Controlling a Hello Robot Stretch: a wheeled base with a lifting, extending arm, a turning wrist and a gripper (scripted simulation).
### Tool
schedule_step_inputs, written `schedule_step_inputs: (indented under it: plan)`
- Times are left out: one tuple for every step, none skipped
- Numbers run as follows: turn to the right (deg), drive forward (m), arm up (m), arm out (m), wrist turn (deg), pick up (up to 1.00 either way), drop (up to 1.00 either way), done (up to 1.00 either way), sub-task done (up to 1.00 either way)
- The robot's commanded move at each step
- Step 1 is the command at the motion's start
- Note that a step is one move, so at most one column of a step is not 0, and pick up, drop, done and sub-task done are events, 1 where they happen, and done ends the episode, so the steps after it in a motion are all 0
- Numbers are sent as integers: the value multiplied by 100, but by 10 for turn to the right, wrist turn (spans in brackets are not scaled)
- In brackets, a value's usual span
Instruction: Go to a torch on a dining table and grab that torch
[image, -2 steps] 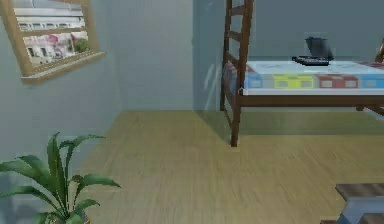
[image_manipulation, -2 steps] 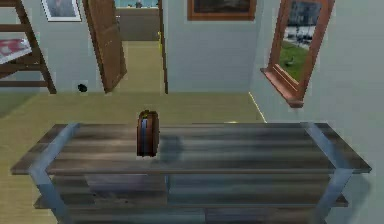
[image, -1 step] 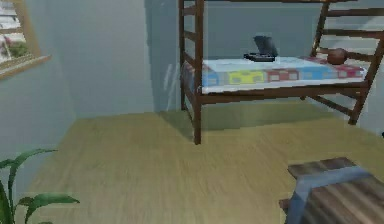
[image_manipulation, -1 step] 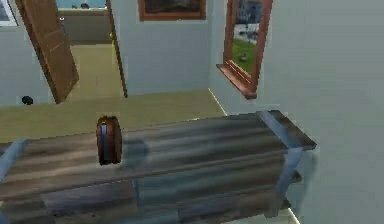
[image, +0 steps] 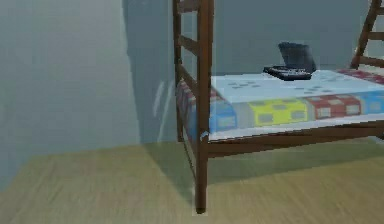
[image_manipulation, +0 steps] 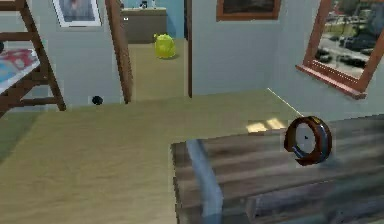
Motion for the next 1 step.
schedule_step_inputs:
  plan:
    - [330,0,0,0,0,0,0,0,0]
